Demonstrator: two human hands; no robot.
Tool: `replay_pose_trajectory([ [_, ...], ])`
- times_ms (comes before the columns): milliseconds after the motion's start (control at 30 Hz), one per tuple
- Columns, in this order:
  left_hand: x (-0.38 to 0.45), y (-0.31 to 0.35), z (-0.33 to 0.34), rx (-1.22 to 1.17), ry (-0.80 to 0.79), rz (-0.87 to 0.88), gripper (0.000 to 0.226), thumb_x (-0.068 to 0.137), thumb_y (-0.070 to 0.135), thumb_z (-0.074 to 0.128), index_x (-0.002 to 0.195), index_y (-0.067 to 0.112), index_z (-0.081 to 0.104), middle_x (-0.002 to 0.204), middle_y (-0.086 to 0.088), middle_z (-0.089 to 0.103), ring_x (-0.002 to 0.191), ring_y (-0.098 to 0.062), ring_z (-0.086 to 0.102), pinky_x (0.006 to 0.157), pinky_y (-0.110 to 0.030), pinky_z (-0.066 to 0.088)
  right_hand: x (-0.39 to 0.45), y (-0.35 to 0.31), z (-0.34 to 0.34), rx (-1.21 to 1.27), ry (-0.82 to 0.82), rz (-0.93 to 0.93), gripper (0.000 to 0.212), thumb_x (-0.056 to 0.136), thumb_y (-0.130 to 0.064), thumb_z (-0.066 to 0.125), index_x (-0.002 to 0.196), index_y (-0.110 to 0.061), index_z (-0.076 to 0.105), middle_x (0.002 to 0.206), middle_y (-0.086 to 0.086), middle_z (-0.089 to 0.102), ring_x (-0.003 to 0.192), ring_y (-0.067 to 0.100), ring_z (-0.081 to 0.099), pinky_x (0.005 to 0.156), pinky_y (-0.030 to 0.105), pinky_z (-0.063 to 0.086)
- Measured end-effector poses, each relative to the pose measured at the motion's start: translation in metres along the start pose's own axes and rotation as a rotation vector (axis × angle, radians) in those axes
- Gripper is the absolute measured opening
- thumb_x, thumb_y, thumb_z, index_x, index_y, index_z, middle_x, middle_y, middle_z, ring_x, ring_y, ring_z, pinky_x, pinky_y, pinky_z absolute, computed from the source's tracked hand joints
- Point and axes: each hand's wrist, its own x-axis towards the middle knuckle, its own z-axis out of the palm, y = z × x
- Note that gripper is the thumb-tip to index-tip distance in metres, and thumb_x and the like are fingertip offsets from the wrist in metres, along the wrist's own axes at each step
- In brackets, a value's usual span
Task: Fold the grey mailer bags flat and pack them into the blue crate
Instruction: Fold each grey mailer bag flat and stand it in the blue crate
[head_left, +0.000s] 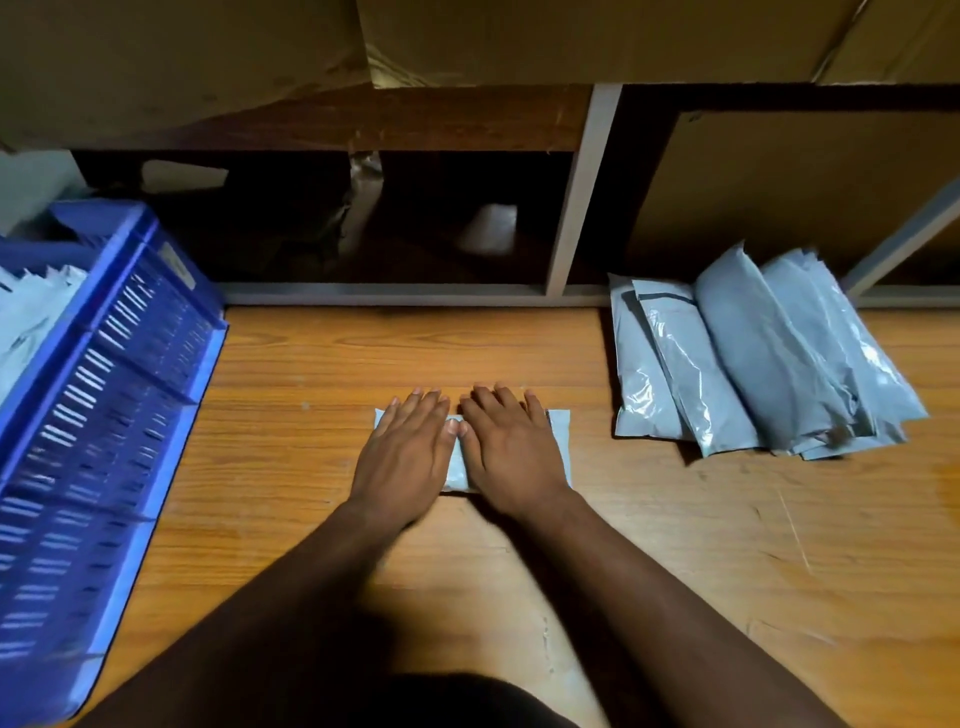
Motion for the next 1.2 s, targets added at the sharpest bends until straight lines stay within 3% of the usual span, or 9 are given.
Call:
replay_pose_trajectory([
  [533,0.011,-0.001,0.026,0.092,0.236,0.019,0.052,0.111,0.031,0.026,0.144,0.004,0.056,0.151,-0.012,0.053,0.148,-0.03,0.039,0.122,-0.048,0.029,0.014,0.001,0.014,-0.05,-0.014,0.027,0.055,0.107,-0.039,0.025,0.152,-0.017,0.049,0.16,0.003,0.043,0.153,0.031,0.027,0.122,0.051,0.022],
  [833,0.012,0.0,0.027,0.119,0.186,-0.013,0.056,0.108,0.033,0.023,0.146,0.004,0.052,0.156,-0.013,0.047,0.152,-0.031,0.031,0.125,-0.047,0.024,0.014,0.001,0.016,-0.079,-0.075,0.041,0.059,0.108,-0.041,0.02,0.158,-0.017,0.037,0.167,0.002,0.032,0.157,0.031,0.016,0.125,0.051,0.015],
  [1200,0.014,-0.001,0.033,0.14,0.174,-0.019,0.053,0.105,0.029,0.029,0.146,0.005,0.054,0.155,-0.012,0.048,0.151,-0.032,0.034,0.123,-0.048,0.027,0.015,0.002,0.021,-0.036,-0.096,0.061,0.059,0.108,-0.042,0.018,0.16,-0.018,0.033,0.169,0.001,0.027,0.158,0.029,0.016,0.125,0.05,0.016],
])
